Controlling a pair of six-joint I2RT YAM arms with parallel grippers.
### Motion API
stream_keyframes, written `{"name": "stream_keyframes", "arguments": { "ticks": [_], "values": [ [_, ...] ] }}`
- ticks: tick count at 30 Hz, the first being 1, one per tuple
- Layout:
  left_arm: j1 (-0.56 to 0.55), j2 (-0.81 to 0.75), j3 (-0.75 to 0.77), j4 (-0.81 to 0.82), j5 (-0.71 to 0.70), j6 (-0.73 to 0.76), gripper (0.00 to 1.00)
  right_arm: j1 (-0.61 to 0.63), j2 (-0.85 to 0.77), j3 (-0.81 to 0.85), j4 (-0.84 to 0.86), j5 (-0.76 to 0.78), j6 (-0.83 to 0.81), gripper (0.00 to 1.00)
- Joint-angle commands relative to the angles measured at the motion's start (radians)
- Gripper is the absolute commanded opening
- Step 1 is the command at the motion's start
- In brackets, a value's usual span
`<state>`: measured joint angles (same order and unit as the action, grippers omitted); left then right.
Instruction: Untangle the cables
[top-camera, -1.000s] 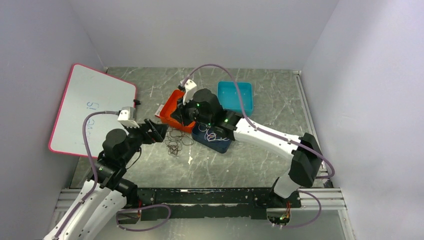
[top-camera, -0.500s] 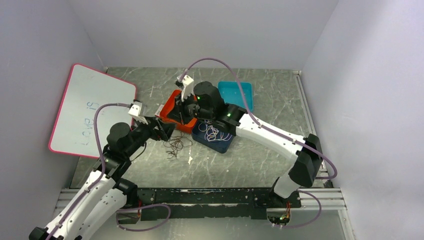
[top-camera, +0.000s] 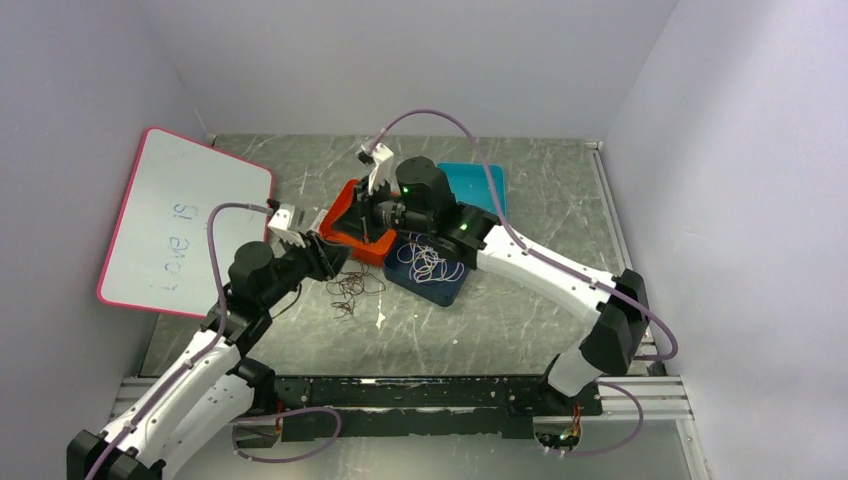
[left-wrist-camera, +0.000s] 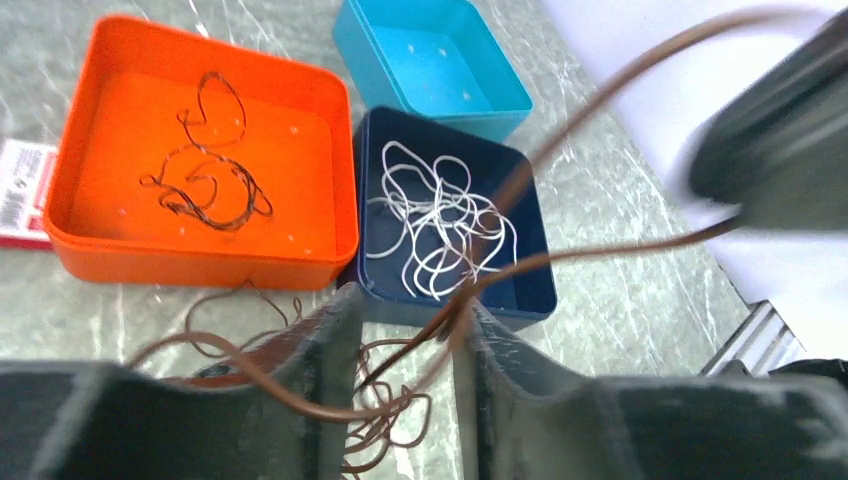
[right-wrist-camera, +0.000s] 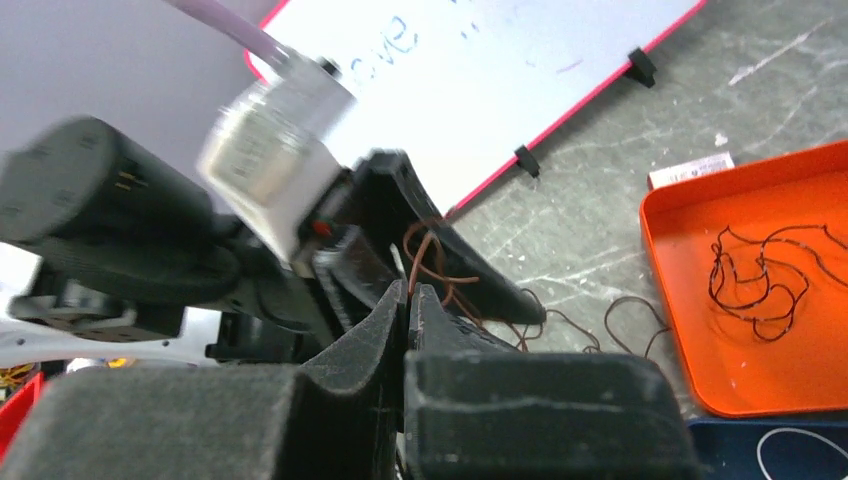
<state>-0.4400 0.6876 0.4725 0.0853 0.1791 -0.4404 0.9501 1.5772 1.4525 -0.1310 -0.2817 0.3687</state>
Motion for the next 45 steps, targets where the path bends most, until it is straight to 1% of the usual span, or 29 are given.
{"name": "stream_keyframes", "arguments": {
  "ticks": [1,3,5,10,16,28,32,35,40,42,45],
  "values": [
    [0.004,-0.020,-0.073,0.074,0.052,-0.067,0.35,-0.005,-0.070,0.032,0.086,0.008,0.015,0.00],
    [0.003,-0.034,-0.092,0.068,0.045,-0.076,0.31,-0.004,-0.090,0.032,0.104,0.029,0.012,0.00],
    [0.003,-0.046,-0.102,0.050,0.030,-0.075,0.29,-0.005,-0.113,0.028,0.118,0.054,0.009,0.00],
    [0.003,-0.067,-0.119,0.018,0.011,-0.068,0.29,-0.009,-0.180,0.017,0.141,0.120,-0.005,0.00],
    [0.003,-0.056,-0.144,0.035,0.014,-0.079,0.28,-0.015,-0.239,0.029,0.152,0.185,-0.033,0.00],
    [0.003,-0.028,-0.184,0.055,0.013,-0.091,0.24,-0.023,-0.304,0.075,0.158,0.271,-0.098,0.00],
    [0.004,-0.028,-0.196,0.064,0.012,-0.098,0.25,-0.025,-0.324,0.081,0.162,0.308,-0.115,0.00],
    [0.003,-0.025,-0.191,0.061,0.022,-0.098,0.31,-0.024,-0.323,0.089,0.149,0.333,-0.126,0.00],
    [0.004,-0.067,-0.156,0.015,0.016,-0.090,0.52,-0.026,-0.307,0.085,0.121,0.357,-0.124,0.00],
    [0.004,-0.098,-0.141,-0.011,0.006,-0.081,0.58,-0.026,-0.304,0.078,0.121,0.354,-0.117,0.00],
    [0.003,-0.143,-0.113,-0.064,-0.013,-0.066,0.63,-0.026,-0.296,0.078,0.122,0.342,-0.110,0.00]
  ]
}}
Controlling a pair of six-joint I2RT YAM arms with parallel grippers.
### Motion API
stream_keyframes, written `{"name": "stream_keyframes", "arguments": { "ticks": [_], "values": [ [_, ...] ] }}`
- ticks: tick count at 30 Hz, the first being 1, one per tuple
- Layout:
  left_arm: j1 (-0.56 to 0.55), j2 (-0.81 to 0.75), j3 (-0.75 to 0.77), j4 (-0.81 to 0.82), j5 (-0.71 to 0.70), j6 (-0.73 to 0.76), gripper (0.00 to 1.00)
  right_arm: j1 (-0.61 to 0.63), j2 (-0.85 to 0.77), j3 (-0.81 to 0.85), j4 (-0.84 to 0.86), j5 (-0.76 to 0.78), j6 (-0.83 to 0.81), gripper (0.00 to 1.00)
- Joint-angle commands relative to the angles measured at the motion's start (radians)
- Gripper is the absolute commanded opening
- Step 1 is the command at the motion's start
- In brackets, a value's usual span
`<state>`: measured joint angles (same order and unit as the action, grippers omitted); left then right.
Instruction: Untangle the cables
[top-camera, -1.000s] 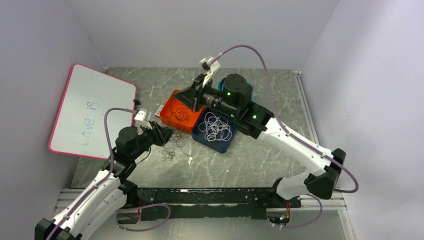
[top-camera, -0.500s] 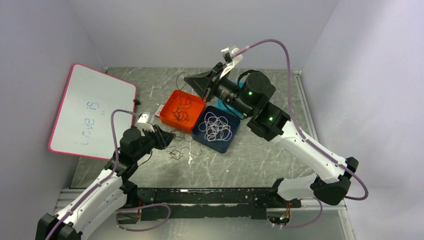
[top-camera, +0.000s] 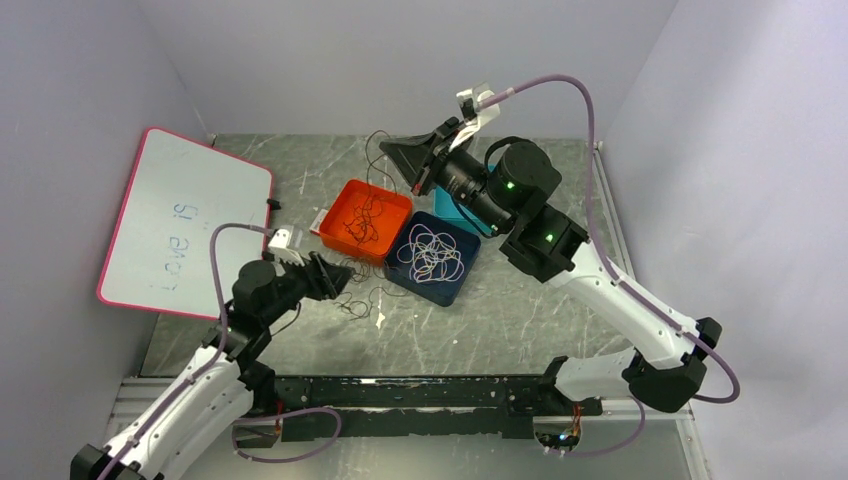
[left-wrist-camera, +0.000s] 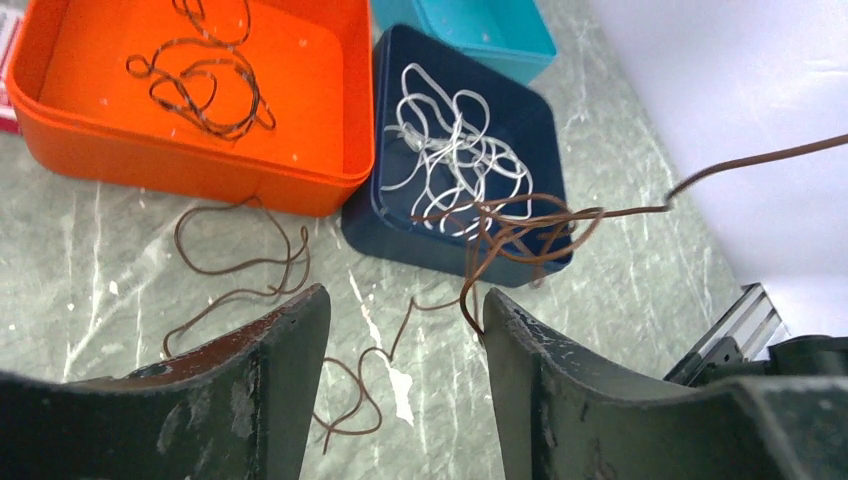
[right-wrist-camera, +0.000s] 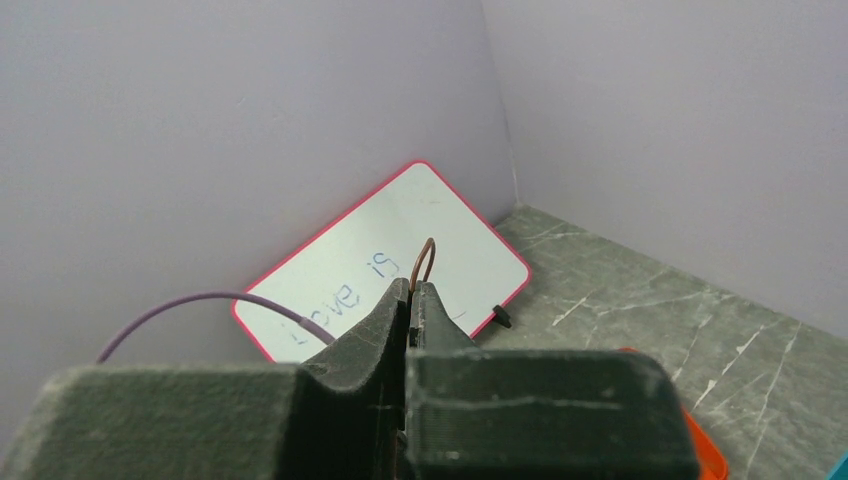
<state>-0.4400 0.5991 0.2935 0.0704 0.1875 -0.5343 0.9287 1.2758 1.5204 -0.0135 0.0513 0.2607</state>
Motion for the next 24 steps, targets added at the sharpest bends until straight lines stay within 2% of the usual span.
{"name": "stream_keyframes", "arguments": {
  "ticks": [1,9,17,24],
  "values": [
    [0.003,-0.067,0.076,-0.063,-0.025,0.034,0.64,-0.005,0.011,0.013,0.003,0.001,-0.001,0.00],
    [0.003,-0.124,0.147,-0.082,0.030,0.077,0.68,-0.005,0.078,0.046,-0.008,-0.069,0.024,0.00],
    [0.003,-0.201,0.217,-0.171,-0.014,0.102,0.71,-0.005,0.111,0.056,-0.033,0.001,0.011,0.00],
    [0.004,-0.120,0.210,-0.052,0.092,0.109,0.75,-0.005,0.126,0.062,0.005,-0.059,0.061,0.00]
  ]
}}
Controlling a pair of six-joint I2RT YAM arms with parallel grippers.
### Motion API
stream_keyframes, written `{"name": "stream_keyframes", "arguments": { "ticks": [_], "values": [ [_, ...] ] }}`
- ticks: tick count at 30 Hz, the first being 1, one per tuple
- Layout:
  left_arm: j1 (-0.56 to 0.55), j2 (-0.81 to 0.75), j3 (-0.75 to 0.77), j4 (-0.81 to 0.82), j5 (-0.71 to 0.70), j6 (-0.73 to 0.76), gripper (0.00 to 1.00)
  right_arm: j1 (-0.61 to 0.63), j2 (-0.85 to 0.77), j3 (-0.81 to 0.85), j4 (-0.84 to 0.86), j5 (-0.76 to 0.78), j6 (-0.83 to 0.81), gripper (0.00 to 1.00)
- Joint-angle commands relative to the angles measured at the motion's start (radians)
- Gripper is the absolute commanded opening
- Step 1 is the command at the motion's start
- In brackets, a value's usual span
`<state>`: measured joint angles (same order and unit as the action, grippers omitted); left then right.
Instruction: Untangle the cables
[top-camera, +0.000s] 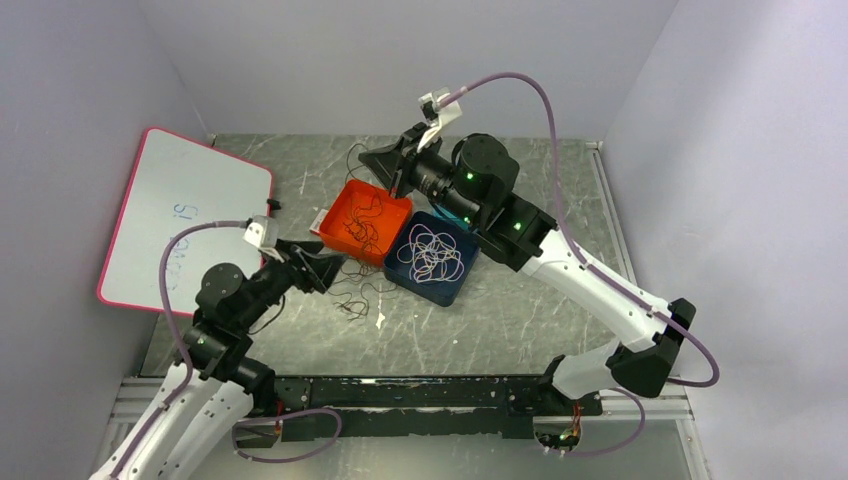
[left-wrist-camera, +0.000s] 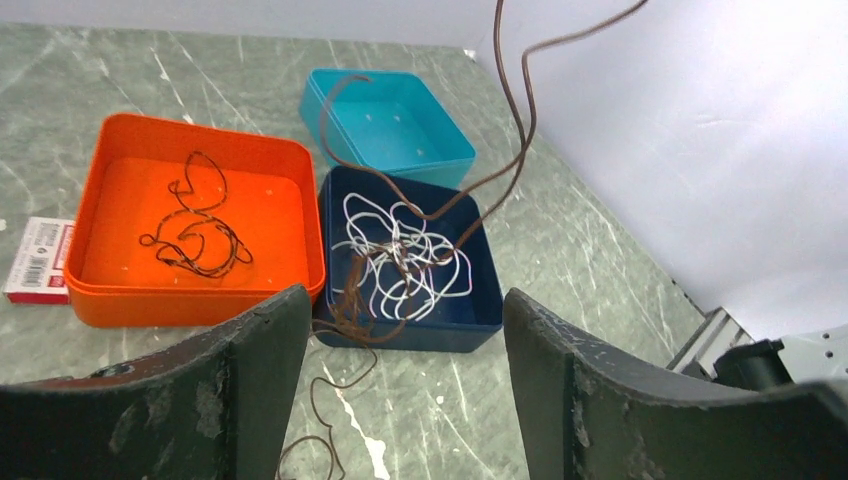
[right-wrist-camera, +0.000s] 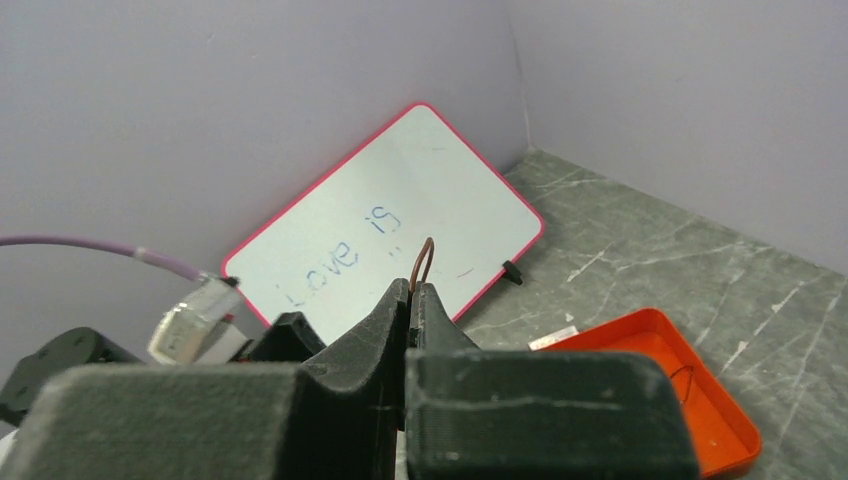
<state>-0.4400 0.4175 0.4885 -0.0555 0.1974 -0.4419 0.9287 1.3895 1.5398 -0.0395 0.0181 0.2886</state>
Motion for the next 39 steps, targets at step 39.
{"name": "stream_keyframes", "arguments": {
  "ticks": [39],
  "values": [
    [0.001,0.498,-0.283,0.574,0.082,-0.059,0.47,-0.005,0.029,0.188,0.161,-0.153,0.124,0.00]
  ]
}}
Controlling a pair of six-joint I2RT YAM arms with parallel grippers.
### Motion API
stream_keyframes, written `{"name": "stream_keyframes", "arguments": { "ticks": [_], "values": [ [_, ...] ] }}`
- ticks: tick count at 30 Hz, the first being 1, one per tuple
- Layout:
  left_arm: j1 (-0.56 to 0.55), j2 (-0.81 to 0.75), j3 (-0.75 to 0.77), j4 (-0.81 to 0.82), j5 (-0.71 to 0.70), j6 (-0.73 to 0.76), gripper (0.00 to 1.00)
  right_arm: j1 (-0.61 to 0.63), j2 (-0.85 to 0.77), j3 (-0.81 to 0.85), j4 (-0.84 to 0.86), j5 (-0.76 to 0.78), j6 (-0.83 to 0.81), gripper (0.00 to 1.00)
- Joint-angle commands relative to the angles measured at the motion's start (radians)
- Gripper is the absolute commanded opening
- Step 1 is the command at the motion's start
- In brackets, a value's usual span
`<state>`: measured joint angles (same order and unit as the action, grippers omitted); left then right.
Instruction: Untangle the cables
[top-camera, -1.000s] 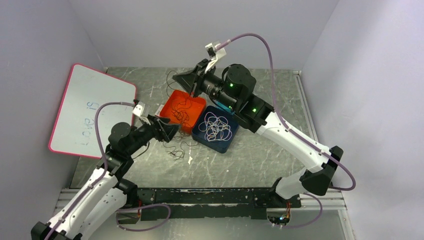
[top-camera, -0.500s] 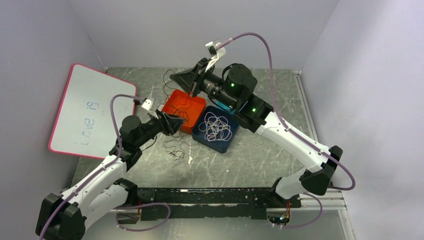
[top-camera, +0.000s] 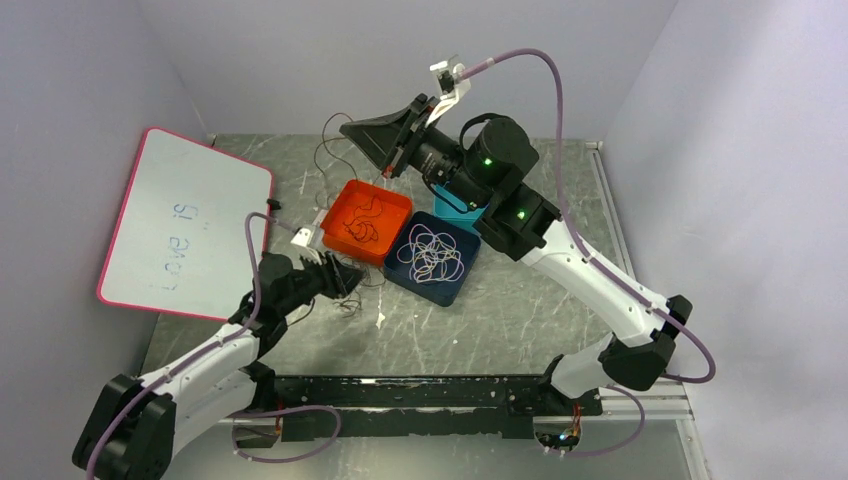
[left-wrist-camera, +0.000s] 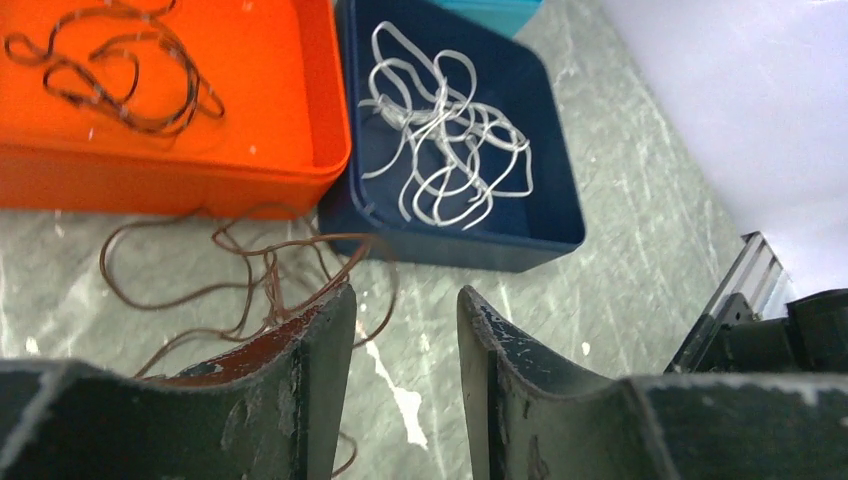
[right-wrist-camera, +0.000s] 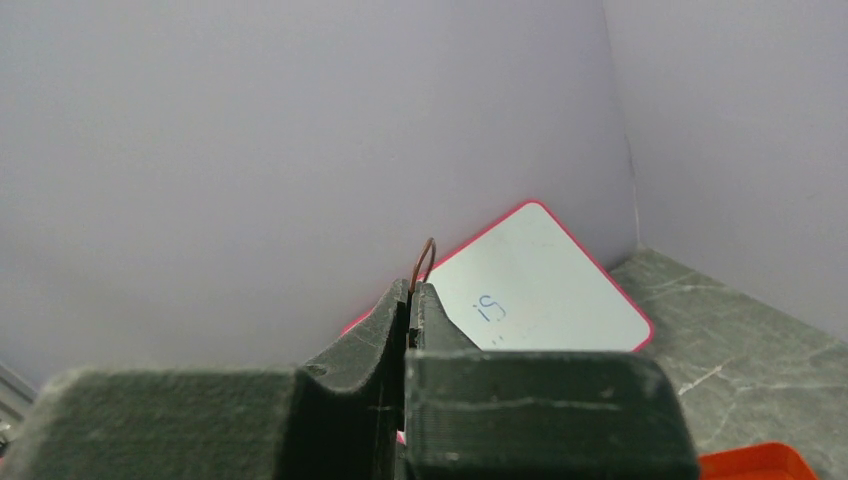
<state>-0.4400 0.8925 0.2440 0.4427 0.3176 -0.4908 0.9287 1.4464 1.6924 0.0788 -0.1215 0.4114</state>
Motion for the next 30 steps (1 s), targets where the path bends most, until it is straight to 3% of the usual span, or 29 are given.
{"name": "stream_keyframes", "arguments": {
  "ticks": [1,9,17,23,30],
  "values": [
    [0.001,0.031,-0.048,0.082,-0.044,-0.011,0.47,-0.004,-0.032,0.040,0.042,-0.012,-0.002,0.00],
    [0.001,0.056,-0.093,0.082,-0.075,-0.023,0.45,-0.004,-0.062,0.072,-0.020,0.076,-0.087,0.00],
    [0.001,-0.112,-0.094,-0.107,-0.175,-0.041,0.49,-0.024,-0.054,0.068,-0.230,0.281,-0.185,0.00],
    [0.002,-0.215,-0.083,-0.210,-0.213,-0.064,0.53,-0.132,-0.033,0.049,-0.344,0.318,-0.187,0.00],
    [0.001,-0.229,-0.019,-0.304,-0.250,-0.061,0.54,-0.276,0.001,-0.008,-0.369,0.312,-0.202,0.00]
  ]
}}
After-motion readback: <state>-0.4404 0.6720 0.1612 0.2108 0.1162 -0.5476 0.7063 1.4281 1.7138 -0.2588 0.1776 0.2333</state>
